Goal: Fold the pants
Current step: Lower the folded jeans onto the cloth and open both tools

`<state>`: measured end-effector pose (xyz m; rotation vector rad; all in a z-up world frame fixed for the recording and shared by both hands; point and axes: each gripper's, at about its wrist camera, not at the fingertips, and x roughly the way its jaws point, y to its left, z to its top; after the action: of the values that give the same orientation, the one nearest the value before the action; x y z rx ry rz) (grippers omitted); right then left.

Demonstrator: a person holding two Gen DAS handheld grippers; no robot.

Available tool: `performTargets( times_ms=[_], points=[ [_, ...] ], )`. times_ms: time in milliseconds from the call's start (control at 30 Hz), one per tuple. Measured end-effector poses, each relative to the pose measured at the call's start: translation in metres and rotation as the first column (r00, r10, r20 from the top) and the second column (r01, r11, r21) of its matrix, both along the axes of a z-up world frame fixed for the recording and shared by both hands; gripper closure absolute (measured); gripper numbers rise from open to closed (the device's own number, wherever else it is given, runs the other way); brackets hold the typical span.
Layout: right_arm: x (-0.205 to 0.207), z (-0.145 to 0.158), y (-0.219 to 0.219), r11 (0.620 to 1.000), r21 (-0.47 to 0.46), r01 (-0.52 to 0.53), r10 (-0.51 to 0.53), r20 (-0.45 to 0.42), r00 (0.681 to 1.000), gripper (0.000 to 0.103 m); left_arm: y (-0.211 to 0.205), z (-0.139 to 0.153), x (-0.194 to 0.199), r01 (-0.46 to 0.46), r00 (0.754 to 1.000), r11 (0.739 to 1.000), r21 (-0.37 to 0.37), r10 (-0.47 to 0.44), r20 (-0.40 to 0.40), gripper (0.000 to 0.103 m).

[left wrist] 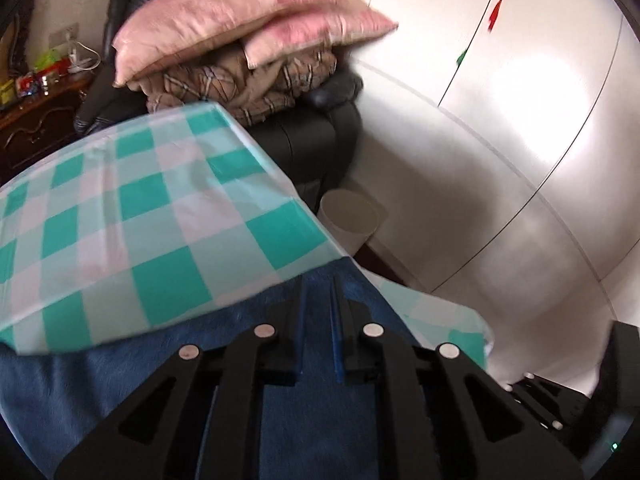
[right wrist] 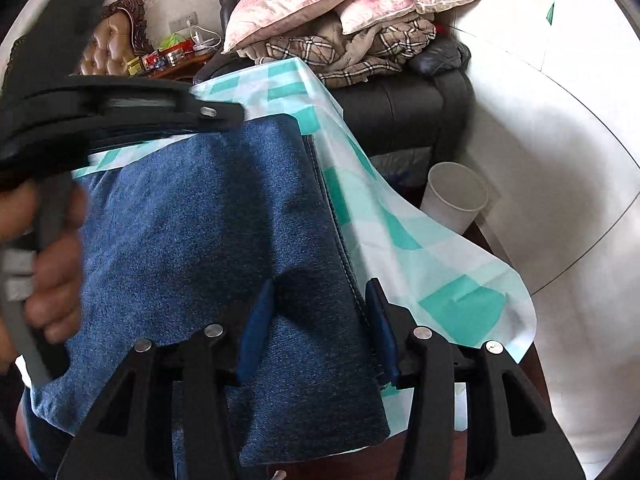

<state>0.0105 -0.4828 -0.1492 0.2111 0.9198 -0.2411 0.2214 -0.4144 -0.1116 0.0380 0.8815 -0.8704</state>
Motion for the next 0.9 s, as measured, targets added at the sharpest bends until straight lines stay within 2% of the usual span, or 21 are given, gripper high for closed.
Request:
performTargets(
  times_ms=[100,167,267,367,433,500,567,600,633,667,700,900],
  points=[
    [-0.001,0.000,0.002,1.000,-0.006,0.000,0.000,-0.002,1.000,0.058,0.011,-0.007,-0.006,-0.052,0.999,0.998,0.042,0.052,0.004,0.089],
    [-0.001,0.001,0.002,1.000,-0.008,-0.001,0.001,-0.003,1.000,0.058,0.016,-0.019,-0.002,-0.056,0.998,0.997,0.044,0.058,-0.034,0.087],
    [-0.001,0.001,0.003,1.000,-0.017,0.002,-0.003,-0.005,1.000,0.057,0.018,-0.019,0.001,-0.033,0.998,0.998,0.059,0.036,-0.050,0.084],
    [0.000,0.002,0.003,1.000,-0.023,0.005,-0.005,-0.007,1.000,0.057,0.029,-0.014,-0.006,-0.057,0.997,0.995,0.079,0.061,-0.052,0.079],
    [-0.001,0.002,0.004,1.000,-0.027,0.007,-0.007,-0.004,1.000,0.057,0.040,-0.013,-0.013,-0.071,0.996,0.995,0.075,0.075,-0.054,0.061],
    [-0.001,0.003,0.004,0.999,-0.031,0.010,-0.011,-0.007,1.000,0.057,0.058,-0.010,-0.027,-0.106,0.993,0.990,0.096,0.109,-0.035,0.056],
    [-0.006,0.010,0.007,0.998,-0.043,0.040,-0.040,-0.014,0.999,0.056,0.074,-0.002,-0.045,-0.120,0.993,0.988,0.097,0.121,-0.007,0.029],
    [-0.010,0.016,0.010,0.997,-0.049,0.052,-0.053,-0.011,0.999,0.054,0.082,0.004,-0.056,-0.121,0.993,0.987,0.101,0.121,0.010,0.006],
    [-0.017,0.024,0.014,0.997,-0.049,0.059,-0.059,0.003,0.998,0.047,0.091,0.010,-0.067,-0.133,0.991,0.985,0.112,0.130,0.039,0.002],
    [-0.026,0.032,0.019,0.996,-0.052,0.070,-0.069,0.018,0.997,0.039,0.102,0.019,-0.083,-0.161,0.985,0.979,0.127,0.150,0.088,0.002],
    [-0.032,0.038,0.022,0.995,-0.061,0.078,-0.077,0.028,0.997,0.026,0.111,0.025,-0.095,-0.180,0.979,0.973,0.142,0.164,0.117,0.002],
    [-0.080,0.076,0.056,0.990,-0.109,0.088,-0.083,0.050,0.995,0.020,0.154,0.040,-0.140,-0.230,0.972,0.960,0.159,0.218,0.087,0.002]
  ],
)
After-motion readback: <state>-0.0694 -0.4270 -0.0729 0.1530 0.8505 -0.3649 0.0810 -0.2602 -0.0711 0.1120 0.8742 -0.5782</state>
